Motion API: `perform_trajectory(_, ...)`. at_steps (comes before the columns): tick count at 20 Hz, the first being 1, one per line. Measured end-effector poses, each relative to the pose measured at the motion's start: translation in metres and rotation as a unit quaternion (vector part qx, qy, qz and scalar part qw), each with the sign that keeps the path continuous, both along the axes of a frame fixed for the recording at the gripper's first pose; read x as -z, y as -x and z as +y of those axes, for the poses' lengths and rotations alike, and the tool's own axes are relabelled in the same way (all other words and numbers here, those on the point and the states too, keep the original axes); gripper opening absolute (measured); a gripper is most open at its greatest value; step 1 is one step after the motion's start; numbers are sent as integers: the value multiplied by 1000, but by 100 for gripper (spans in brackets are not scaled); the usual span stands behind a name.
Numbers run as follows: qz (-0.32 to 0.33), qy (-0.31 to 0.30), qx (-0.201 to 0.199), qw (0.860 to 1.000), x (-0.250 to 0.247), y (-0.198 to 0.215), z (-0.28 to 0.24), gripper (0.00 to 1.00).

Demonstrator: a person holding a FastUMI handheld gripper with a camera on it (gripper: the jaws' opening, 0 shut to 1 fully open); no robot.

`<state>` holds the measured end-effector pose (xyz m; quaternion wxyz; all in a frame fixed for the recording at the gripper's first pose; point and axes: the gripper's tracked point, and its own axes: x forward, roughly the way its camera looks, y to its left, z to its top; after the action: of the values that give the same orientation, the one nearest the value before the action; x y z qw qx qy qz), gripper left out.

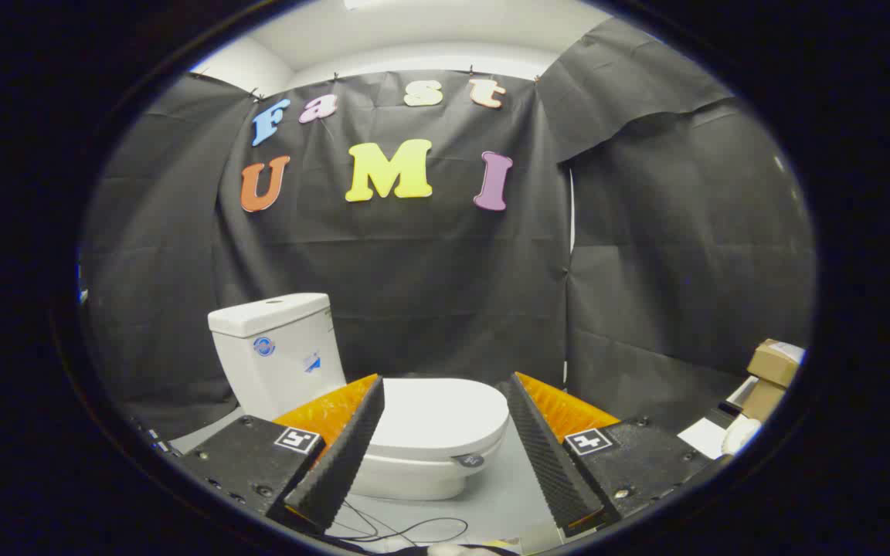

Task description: Open the toilet lid.

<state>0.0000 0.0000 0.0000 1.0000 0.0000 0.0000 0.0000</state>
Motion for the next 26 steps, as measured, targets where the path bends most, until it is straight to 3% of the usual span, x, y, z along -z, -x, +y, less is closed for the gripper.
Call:
perform_trajectory(15,-1,-17,-4,1000,10,-12,4,100)
perform_trajectory(26,12,-30,-15,999,16,-81,-11,100)
